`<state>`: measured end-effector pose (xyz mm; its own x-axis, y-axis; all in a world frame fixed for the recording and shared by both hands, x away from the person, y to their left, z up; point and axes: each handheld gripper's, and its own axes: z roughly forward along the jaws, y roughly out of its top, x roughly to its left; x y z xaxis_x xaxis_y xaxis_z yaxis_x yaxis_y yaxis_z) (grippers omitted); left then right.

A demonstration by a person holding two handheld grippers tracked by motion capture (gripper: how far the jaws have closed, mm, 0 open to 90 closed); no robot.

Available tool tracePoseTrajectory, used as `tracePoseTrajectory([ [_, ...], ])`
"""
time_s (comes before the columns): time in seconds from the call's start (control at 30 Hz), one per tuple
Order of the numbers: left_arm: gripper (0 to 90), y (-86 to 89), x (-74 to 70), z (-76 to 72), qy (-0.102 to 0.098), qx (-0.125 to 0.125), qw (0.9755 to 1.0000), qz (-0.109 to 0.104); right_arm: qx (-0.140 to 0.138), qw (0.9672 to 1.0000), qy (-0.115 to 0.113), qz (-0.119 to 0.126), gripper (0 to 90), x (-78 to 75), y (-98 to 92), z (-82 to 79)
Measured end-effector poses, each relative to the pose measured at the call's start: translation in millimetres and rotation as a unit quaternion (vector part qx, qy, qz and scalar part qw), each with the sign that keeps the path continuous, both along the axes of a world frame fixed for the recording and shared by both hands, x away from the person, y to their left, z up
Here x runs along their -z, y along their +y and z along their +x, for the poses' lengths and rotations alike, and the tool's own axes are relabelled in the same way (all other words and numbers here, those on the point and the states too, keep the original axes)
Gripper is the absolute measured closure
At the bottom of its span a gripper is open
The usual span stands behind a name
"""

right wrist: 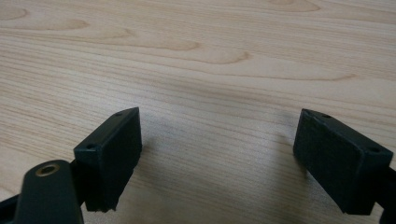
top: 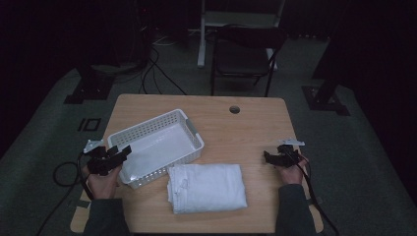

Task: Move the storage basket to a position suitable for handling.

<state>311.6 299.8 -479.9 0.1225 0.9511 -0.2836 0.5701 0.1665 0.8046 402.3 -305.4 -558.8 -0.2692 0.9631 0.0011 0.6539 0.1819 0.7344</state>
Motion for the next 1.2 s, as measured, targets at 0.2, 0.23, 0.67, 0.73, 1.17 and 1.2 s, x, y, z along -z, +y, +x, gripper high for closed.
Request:
tracePoseTrajectory([
  [0.2, 40.5, -3.5, -1.1, -3.9, 0.000, 0.001, 0.9998, 0.017, -0.004, 1.0000, 0.001, 0.000, 13.8, 0.1, 1.3, -0.7],
  [0.23, 40.4, -3.5, -1.1, -3.9, 0.000, 0.001, 0.9998, 0.017, -0.004, 1.0000, 0.001, 0.000, 13.8, 0.1, 1.3, -0.7],
  [0.67, 36.6, -2.3, 4.1, -11.8, 0.010, -0.029, 0.9989, 0.035, -0.007, 1.0000, 0.000, 0.000, 14.0, 0.1, 1.6, -1.1],
  [0.73, 36.4, -4.4, 5.2, -14.6, 0.008, -0.038, 0.9979, 0.051, -0.011, 0.9999, 0.001, 0.000, 14.0, 0.1, 1.6, -1.2],
  [1.17, 45.4, -5.7, 14.5, -18.1, 0.028, -0.056, 0.9952, 0.076, -0.010, 0.9999, -0.005, 0.002, 26.5, -1.1, 0.9, -2.7],
  [1.2, 46.5, -5.8, 14.8, -18.6, 0.030, -0.057, 0.9950, 0.077, -0.006, 1.0000, -0.005, 0.003, 29.8, -1.8, 0.5, -3.1],
])
